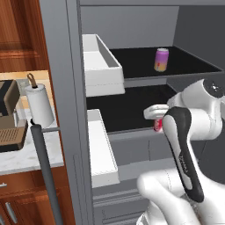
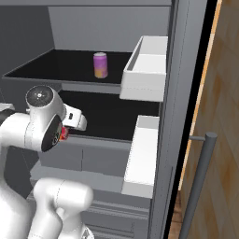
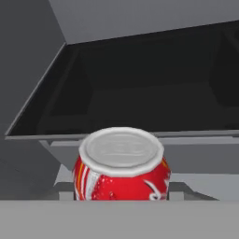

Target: Open the fridge, grab two sodas, and place both sodas inside the bowl with ice on the dining counter.

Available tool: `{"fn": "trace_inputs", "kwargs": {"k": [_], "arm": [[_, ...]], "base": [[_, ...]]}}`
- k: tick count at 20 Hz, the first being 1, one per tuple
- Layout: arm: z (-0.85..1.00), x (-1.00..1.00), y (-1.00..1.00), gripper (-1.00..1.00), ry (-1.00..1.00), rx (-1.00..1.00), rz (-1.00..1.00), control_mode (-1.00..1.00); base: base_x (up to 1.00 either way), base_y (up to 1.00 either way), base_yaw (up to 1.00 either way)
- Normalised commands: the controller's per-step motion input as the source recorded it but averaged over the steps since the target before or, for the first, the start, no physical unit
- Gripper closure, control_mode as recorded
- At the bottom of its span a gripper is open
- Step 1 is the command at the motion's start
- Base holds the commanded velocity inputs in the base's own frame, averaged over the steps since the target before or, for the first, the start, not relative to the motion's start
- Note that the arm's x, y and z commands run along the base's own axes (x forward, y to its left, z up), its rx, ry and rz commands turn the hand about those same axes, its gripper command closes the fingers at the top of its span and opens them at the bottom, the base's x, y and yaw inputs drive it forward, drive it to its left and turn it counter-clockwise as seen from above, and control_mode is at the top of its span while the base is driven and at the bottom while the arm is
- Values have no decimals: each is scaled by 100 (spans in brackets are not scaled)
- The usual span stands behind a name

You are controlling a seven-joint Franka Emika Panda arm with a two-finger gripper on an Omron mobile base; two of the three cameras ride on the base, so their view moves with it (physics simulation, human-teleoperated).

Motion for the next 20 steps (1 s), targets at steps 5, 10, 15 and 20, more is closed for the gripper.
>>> {"fn": "trace_inputs", "kwargs": {"k": [5, 10, 15, 20], "arm": [[50, -80, -13, 100, 0, 0, -10, -100], [20, -74, 0, 100, 0, 0, -13, -100], [-19, -75, -5, 100, 0, 0, -4, -100], [-41, -28, 0, 100, 5, -3, 0, 100]], "base": [[0, 0, 0], [0, 0, 0], [0, 0, 0], [-4, 0, 0]]}}
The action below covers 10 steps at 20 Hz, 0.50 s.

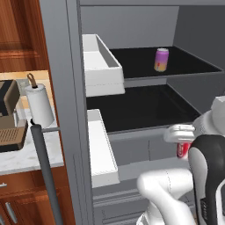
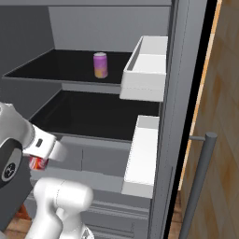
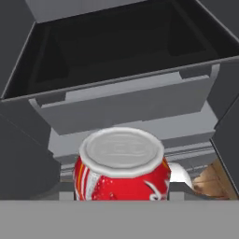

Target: Open the fridge, grab two sodas, and place both sodas inside the bowl with ice on the dining counter.

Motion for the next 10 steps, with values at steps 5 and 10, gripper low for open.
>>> {"fn": "trace_inputs", "kwargs": {"k": [5, 10], "arm": [[0, 0, 0, 100, 0, 0, 0, 100], [0, 0, 0, 100, 0, 0, 0, 100]], "base": [[-69, 0, 9], [-93, 0, 26]]}}
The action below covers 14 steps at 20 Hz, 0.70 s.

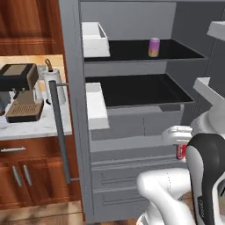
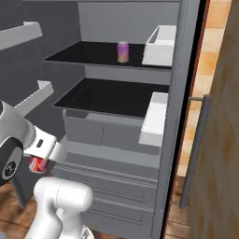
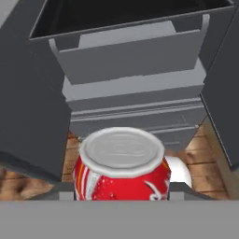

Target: Open the fridge, grab two sodas, and place both sodas inside the bowl with ice on the dining counter.

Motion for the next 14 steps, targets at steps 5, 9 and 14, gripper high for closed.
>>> {"fn": "trace_inputs", "kwargs": {"k": [5, 9, 14], "arm": [[0, 0, 0, 100, 0, 0, 0, 100], [0, 0, 0, 100, 0, 0, 0, 100], [0, 0, 0, 100, 0, 0, 0, 100]], "base": [[-87, 0, 37], [-82, 0, 40], [-83, 0, 41]]}}
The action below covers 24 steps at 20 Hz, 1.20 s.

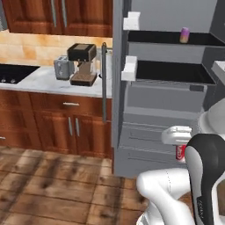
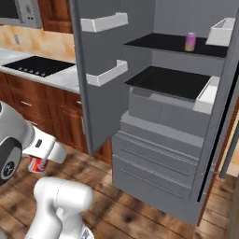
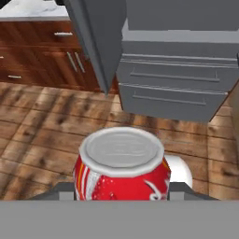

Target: Open the fridge, grab two sodas, and place both sodas inside the bowl with ice on the dining counter.

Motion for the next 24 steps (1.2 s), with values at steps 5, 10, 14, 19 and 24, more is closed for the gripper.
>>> {"fn": "trace_inputs", "kwargs": {"k": [5, 10, 14, 19, 24], "arm": [[0, 0, 0, 100, 0, 0, 0, 100], [0, 0, 0, 100, 0, 0, 0, 100], [0, 0, 0, 100, 0, 0, 0, 100], [0, 0, 0, 100, 0, 0, 0, 100], [0, 0, 0, 100, 0, 0, 0, 100]], "base": [[-84, 0, 41], [-88, 1, 41], [-91, 1, 41], [-91, 0, 40], [-89, 2, 39]]}}
